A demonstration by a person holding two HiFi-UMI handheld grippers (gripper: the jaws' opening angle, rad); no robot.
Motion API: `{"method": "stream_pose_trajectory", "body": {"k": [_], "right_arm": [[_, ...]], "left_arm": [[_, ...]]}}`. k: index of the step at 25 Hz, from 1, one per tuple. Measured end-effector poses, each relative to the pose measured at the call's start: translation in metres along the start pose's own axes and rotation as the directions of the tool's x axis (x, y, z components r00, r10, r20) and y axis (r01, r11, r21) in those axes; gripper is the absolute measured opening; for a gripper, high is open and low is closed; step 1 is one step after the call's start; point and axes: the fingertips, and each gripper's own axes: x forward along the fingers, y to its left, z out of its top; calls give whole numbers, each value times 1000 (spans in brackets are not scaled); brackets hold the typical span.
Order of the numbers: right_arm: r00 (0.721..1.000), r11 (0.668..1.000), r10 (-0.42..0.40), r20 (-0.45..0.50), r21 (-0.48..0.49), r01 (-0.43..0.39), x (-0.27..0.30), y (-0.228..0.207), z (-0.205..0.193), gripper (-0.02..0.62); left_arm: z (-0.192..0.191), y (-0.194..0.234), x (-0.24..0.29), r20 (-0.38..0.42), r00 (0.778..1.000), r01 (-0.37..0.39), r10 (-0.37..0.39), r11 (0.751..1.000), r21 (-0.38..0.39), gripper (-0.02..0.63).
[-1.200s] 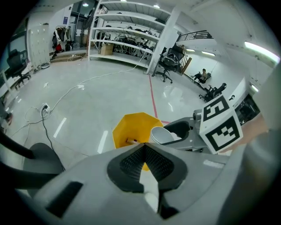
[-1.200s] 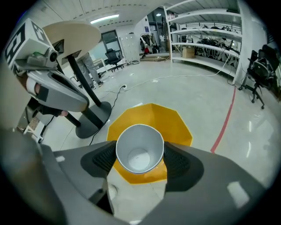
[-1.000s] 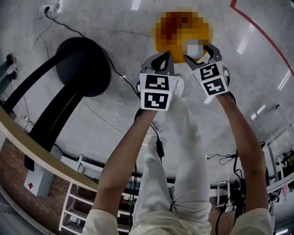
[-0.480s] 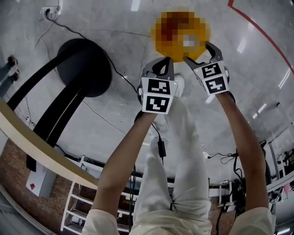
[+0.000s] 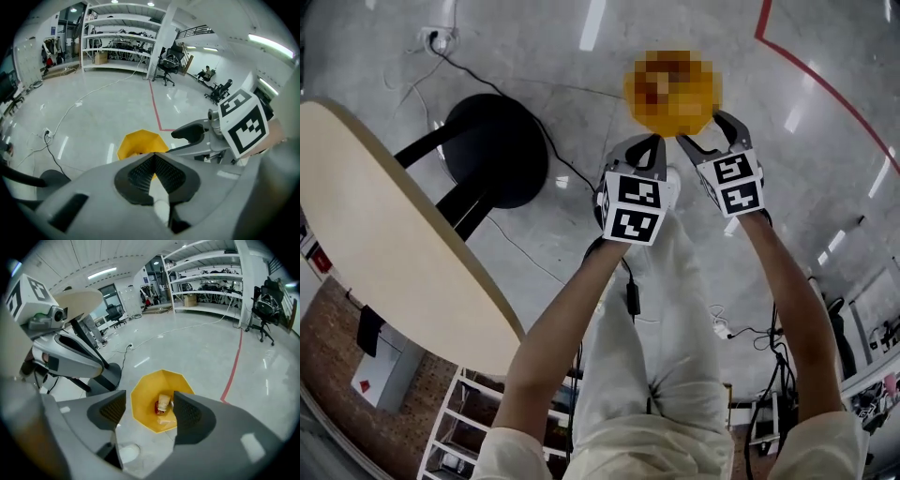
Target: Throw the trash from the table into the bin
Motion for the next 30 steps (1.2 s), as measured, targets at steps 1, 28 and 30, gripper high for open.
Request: {"method": "stream_pose_trajectory", "body": {"k": [1,28,30], "right_arm": [[1000,1000,-8,11,7,8,-12,4,9,299],[989,977,117,95,-188,-98,-274,234,153,6],[986,969,136,96,-222,-112,-286,258,166,6]], "left_arm": [[4,-4,-10,6,1000,2,-2,1000,0,5],[33,-88,-361,267,959,-63,93,991,-119,5],[30,-86,-386,293,951,-65,103,989,-136,6]]}}
